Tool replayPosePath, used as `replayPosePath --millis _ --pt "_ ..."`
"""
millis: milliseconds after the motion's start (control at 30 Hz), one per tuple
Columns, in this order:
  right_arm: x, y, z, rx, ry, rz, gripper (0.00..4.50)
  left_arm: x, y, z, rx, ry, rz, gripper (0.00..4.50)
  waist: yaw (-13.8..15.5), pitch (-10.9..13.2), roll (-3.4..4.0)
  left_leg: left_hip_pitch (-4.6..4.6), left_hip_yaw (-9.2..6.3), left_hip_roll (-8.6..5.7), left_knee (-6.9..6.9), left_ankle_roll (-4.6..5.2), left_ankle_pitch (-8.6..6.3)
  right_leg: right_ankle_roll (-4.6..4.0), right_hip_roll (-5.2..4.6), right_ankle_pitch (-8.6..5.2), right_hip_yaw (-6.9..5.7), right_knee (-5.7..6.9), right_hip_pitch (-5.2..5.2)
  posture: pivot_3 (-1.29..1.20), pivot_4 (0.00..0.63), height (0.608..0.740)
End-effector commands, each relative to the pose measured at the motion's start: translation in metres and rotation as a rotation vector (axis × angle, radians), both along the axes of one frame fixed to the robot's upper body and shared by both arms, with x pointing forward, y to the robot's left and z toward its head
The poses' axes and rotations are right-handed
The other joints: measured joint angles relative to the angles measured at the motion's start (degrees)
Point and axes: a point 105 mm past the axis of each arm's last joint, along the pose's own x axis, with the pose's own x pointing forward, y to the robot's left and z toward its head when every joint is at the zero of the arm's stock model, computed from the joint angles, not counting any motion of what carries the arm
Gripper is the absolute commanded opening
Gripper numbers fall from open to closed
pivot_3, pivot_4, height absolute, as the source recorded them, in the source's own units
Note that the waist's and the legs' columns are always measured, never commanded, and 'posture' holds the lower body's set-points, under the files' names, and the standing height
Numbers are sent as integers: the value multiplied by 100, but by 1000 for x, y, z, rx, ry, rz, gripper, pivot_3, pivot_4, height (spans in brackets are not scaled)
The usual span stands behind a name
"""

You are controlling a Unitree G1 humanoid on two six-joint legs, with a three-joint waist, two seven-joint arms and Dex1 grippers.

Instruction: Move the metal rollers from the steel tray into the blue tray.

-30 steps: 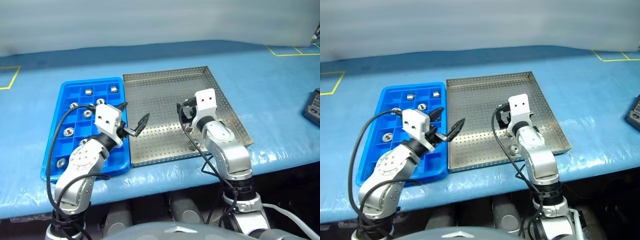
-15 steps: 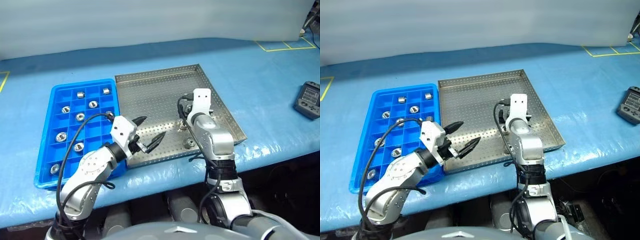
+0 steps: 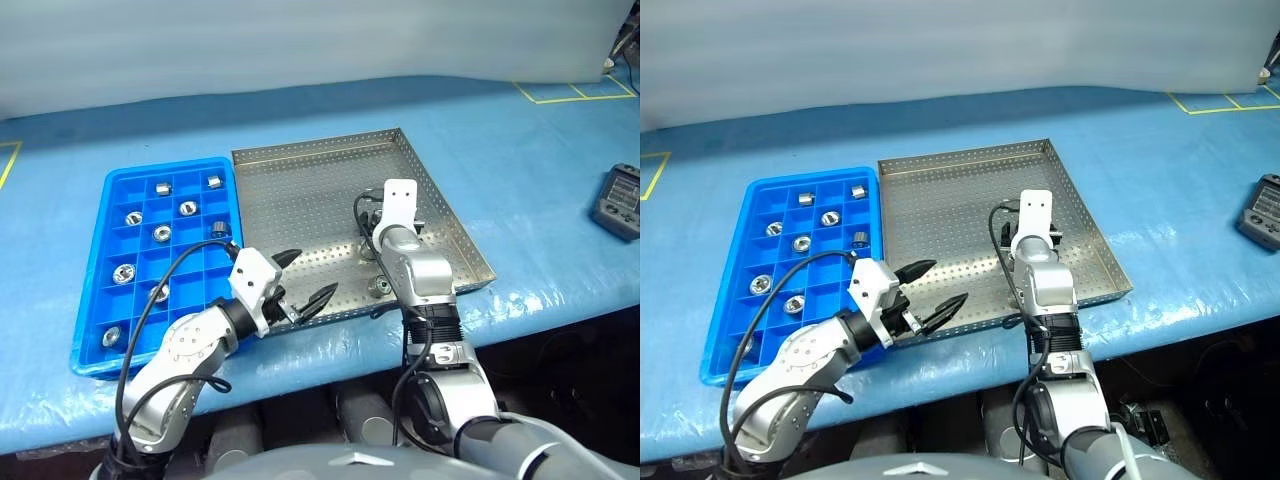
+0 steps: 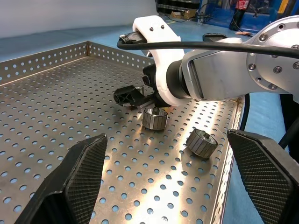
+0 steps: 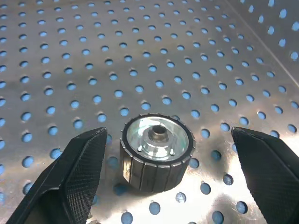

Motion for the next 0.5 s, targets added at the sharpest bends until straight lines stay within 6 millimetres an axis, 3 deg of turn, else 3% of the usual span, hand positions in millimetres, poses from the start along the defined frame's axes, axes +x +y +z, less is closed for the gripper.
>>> replayPosePath --millis 33,200,367,500 --pt "8 -1 20 9 -66 -27 3573 -5 -4 14 -39 -53 -23 4500 -2 1 2 0 0 0 0 0 0 0 0 0 0 0 0 -112 150 740" --pt "10 1 23 17 -75 -26 1950 -4 -4 13 -38 -55 -26 4500 2 2 4 0 -1 0 0 0 0 0 0 0 -1 0 0 -112 150 740" --pt "12 8 35 36 -131 13 1888 -2 -2 14 -42 -64 -6 4500 -1 5 10 0 -1 0 -3 1 0 -1 0 -1 -1 -1 -1 -110 150 740" --pt "14 27 59 52 -235 116 1888 2 1 15 -55 -72 40 4500 -3 8 14 0 -1 0 -3 1 0 -1 1 -1 -1 -1 -2 -104 150 740"
